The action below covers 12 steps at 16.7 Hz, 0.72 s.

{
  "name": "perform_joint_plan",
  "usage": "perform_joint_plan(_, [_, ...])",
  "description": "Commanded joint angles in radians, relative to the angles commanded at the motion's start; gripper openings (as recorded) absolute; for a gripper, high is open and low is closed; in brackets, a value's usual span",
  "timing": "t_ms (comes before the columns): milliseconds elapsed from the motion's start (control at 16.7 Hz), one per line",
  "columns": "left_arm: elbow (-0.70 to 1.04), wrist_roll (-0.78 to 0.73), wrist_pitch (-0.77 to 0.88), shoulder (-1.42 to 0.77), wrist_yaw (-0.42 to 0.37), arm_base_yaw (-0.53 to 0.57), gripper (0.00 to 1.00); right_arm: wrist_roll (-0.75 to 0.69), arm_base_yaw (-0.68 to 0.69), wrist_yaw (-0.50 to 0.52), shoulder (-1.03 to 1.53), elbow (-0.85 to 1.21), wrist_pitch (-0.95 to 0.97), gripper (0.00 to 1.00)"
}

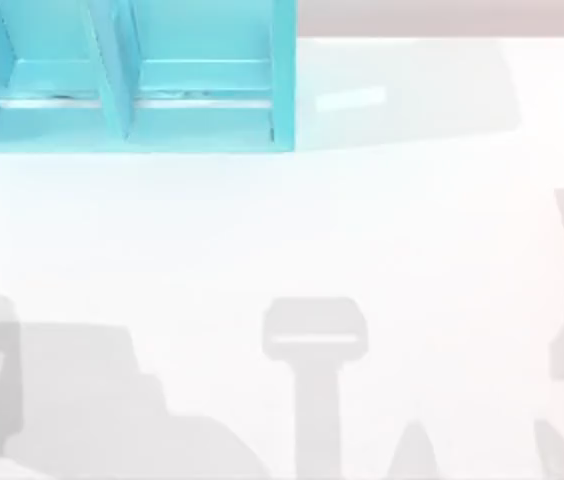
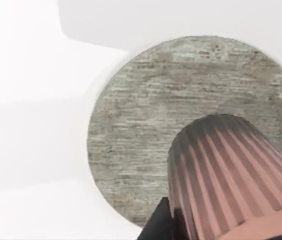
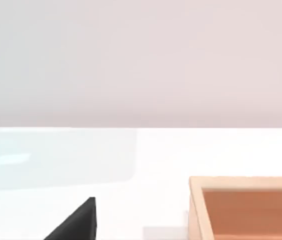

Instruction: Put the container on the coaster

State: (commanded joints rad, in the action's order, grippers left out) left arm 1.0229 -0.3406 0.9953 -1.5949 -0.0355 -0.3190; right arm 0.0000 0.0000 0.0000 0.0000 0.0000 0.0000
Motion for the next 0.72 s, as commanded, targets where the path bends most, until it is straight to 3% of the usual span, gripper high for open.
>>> perform_joint_plan(180, [-0.069, 0.001, -0.097, -0.028, -0.001, -0.001, 0.0, 0.0, 0.0, 0.0, 0.0, 0.0, 0.0, 1.0])
perform_joint_plan(480, [-0.083, 0.0, -0.112, -0.038, -0.001, -0.001, 0.0, 0.0, 0.0, 0.0, 0.0, 0.0, 0.0, 1.0])
perform_joint_plan(720, [-0.083, 0.0, -0.112, -0.038, -0.001, -0.001, 0.3, 0.0, 0.0, 0.0, 0.0, 0.0, 0.0, 1.0])
